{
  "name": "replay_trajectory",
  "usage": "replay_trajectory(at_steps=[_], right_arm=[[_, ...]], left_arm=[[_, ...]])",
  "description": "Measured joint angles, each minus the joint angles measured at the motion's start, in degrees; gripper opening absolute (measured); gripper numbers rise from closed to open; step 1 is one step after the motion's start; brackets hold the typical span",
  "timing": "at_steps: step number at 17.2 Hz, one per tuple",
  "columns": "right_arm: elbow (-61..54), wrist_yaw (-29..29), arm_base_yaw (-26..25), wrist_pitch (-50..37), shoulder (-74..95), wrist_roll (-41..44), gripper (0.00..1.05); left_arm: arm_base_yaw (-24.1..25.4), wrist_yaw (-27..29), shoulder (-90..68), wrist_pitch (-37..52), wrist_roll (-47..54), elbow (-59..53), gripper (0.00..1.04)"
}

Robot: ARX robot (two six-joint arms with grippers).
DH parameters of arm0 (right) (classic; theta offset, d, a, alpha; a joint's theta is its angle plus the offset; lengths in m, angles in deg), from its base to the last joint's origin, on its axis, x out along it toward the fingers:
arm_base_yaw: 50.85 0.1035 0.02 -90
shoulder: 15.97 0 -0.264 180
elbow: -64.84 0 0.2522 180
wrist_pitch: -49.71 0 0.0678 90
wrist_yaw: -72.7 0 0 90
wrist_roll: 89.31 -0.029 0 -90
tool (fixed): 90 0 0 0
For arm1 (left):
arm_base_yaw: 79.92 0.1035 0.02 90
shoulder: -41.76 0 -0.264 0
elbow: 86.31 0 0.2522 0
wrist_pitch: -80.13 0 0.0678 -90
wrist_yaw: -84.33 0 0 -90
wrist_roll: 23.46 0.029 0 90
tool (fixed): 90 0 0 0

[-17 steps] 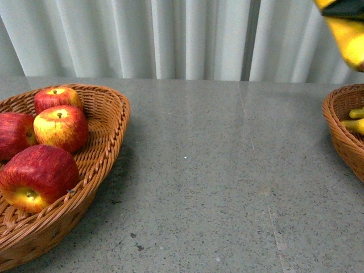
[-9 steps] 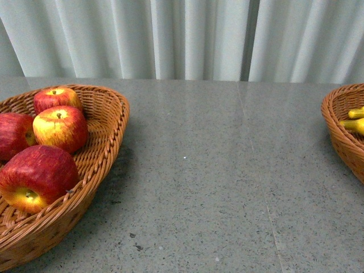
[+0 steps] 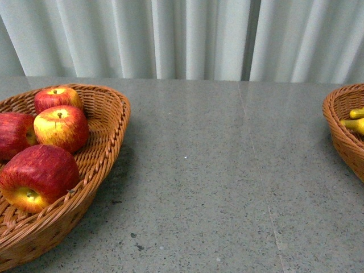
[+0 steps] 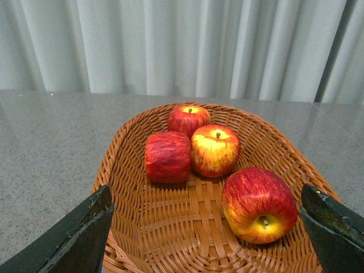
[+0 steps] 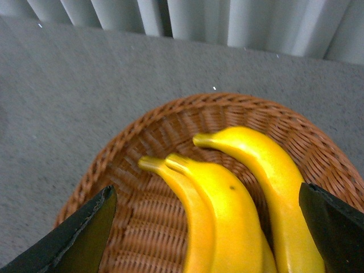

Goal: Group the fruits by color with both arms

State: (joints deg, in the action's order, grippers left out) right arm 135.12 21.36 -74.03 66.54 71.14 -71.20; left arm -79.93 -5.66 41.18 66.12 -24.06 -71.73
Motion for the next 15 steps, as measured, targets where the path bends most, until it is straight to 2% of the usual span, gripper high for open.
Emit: replay_trajectory(at_steps=[4, 5, 6, 7, 9, 10, 14, 15], right_arm=[[-10.5, 8.5, -0.3, -12.2, -14.2, -15.2, 0.98], [-15.1, 11.3, -1.5, -13.8, -21.4, -19.8, 0.98], [-17.5, 11.6, -2.0, -12.0, -26.0, -21.4, 0.98], [-24.0, -0.2, 0.9, -20.5, -32.5, -20.6, 0.87], [-35.1, -17.4, 6.8, -20.5, -47.1, -19.1, 0.63], [-40.0, -23.1, 9.0, -20.0, -53.1, -18.8, 0.5], [-47.1, -30.0, 14.8, -19.8, -60.8, -18.5, 0.02], [-48.3, -31.1, 15.9, -19.6, -62.5, -18.3, 0.02]], left_arm=[[0.0, 0.0, 0.0, 0.0, 0.0, 0.0, 0.98], [0.0, 0.0, 0.0, 0.0, 0.0, 0.0, 0.98], [0.0, 0.0, 0.0, 0.0, 0.0, 0.0, 0.98], [0.0, 0.0, 0.0, 0.0, 0.0, 0.0, 0.98], [0.0, 0.0, 0.0, 0.0, 0.0, 0.0, 0.98], [0.0, 0.0, 0.0, 0.0, 0.0, 0.0, 0.98], [0.0, 0.0, 0.0, 0.0, 0.0, 0.0, 0.98], [0.0, 0.0, 0.0, 0.0, 0.0, 0.0, 0.98]])
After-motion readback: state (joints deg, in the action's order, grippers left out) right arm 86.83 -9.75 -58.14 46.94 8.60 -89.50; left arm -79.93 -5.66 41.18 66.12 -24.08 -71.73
